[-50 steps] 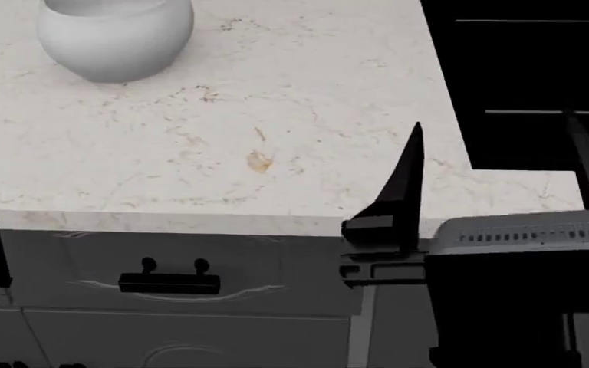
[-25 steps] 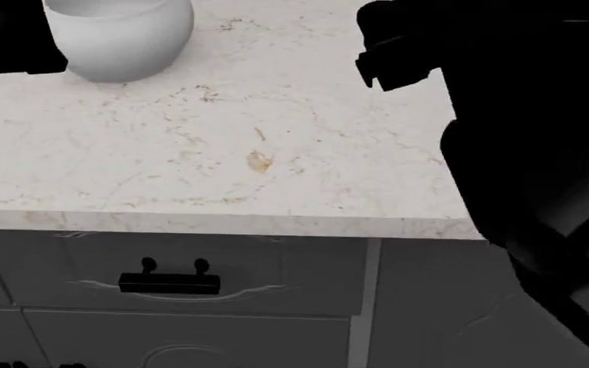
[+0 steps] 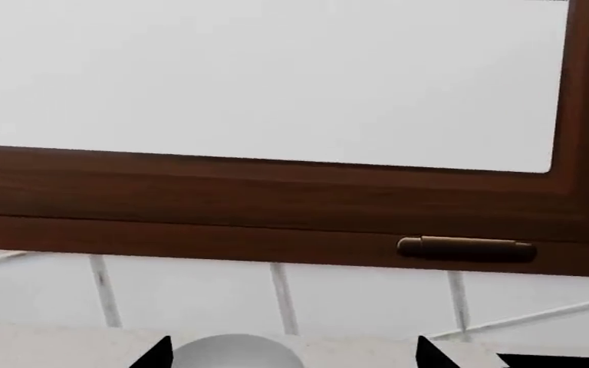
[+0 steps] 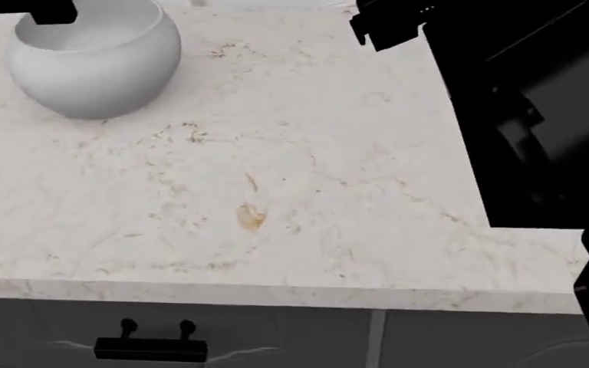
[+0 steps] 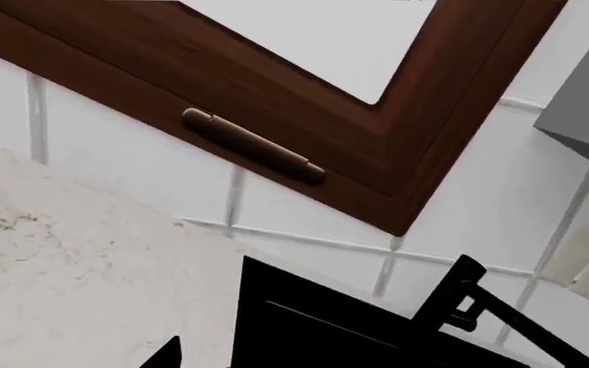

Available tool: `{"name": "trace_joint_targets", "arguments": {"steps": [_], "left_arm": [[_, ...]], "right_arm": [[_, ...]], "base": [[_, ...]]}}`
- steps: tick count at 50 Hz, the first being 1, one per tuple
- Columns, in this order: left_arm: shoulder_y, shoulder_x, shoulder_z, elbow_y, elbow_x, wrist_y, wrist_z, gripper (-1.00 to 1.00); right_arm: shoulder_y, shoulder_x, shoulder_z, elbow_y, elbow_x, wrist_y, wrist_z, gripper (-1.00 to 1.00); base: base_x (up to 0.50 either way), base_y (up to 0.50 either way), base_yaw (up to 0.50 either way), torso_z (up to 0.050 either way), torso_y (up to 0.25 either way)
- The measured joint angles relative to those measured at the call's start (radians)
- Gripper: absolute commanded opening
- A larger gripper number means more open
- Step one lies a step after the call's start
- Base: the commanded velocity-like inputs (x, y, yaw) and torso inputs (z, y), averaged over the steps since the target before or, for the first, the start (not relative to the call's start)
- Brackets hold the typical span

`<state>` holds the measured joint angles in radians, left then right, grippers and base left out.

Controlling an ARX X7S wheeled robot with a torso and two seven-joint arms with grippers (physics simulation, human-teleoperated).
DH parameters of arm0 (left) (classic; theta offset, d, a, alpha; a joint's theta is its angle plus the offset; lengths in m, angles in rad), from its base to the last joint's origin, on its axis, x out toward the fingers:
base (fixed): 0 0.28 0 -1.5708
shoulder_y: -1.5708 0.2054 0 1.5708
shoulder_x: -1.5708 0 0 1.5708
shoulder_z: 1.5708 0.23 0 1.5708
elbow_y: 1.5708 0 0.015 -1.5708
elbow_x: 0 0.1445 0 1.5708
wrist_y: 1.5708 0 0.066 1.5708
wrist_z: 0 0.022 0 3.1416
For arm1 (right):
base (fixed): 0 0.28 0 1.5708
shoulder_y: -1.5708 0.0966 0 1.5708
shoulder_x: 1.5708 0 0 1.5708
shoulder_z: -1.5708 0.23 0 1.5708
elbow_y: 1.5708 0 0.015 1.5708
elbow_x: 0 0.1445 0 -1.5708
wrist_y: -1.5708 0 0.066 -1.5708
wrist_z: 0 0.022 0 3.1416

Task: Place the two vegetables and bowl onto the tray for setting up a vegetable dip station.

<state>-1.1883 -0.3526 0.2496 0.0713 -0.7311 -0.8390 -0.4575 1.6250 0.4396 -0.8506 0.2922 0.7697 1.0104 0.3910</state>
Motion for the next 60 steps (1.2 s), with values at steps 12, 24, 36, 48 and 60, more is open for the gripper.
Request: {"name": "trace_joint_targets", "arguments": {"steps": [12,24,36,48,60], "left_arm": [[-0.006,-0.011,0.001,-0.008,-0.002,-0.009,-0.006,1.00],[-0.008,-0.018,0.002,-0.008,-0.004,-0.014,-0.009,1.00],[-0.004,-0.025,0.011,-0.010,-0.004,-0.015,-0.001,1.00],[-0.029,-0.080,0.068,0.029,-0.040,-0.094,0.075,1.00],[-0.139,-0.193,0.135,0.119,-0.180,-0.315,0.221,1.00]], "right_arm": [[0.005,-0.009,-0.026,0.007,-0.008,0.002,-0.025,1.00],[0.005,-0.013,-0.038,-0.001,-0.009,0.002,-0.036,1.00],[-0.011,-0.010,-0.033,-0.011,-0.001,-0.009,-0.037,1.00],[-0.021,-0.003,-0.015,-0.030,0.015,-0.004,-0.023,1.00],[-0.017,0.006,0.005,-0.059,0.037,0.021,-0.005,1.00]], "base": [[0.50,0.16,0.00,0.000,0.001],[0.49,0.33,0.00,0.000,0.002],[0.50,0.04,0.00,-0.001,0.001],[0.21,0.00,0.00,0.000,0.002],[0.00,0.00,0.00,0.000,0.000]]}}
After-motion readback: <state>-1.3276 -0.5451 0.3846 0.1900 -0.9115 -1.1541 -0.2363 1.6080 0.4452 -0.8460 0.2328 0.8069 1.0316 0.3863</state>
